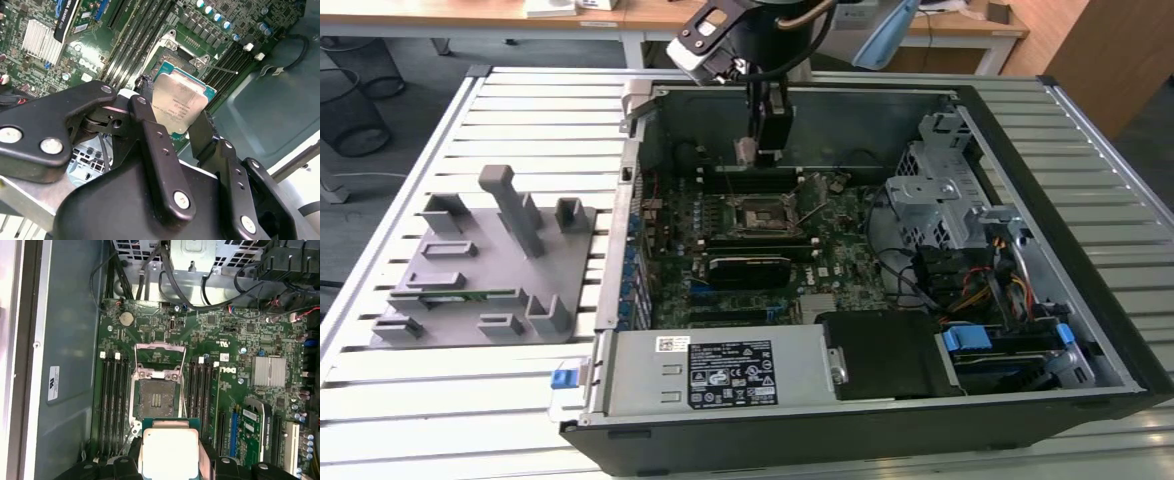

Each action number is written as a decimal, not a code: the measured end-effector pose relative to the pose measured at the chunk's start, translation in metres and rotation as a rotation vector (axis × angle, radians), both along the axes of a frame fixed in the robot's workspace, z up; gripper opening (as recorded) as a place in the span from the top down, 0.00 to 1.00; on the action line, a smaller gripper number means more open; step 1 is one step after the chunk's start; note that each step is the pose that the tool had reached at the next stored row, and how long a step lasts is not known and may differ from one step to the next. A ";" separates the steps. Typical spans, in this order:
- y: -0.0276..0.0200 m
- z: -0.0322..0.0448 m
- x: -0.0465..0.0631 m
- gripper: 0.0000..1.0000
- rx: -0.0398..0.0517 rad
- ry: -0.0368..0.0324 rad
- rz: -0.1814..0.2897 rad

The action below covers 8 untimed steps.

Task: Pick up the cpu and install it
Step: 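Place the cpu into insertion slot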

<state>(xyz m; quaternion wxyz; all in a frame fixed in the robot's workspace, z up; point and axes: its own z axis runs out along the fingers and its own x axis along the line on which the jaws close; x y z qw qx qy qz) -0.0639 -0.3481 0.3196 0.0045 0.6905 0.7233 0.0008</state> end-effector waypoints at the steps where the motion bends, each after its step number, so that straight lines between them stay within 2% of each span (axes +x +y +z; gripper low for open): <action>1: 0.0003 -0.0013 0.000 0.47 0.0000 0.0000 0.000; 8: 0.0005 -0.0059 0.000 0.47 -0.0032 0.0001 0.000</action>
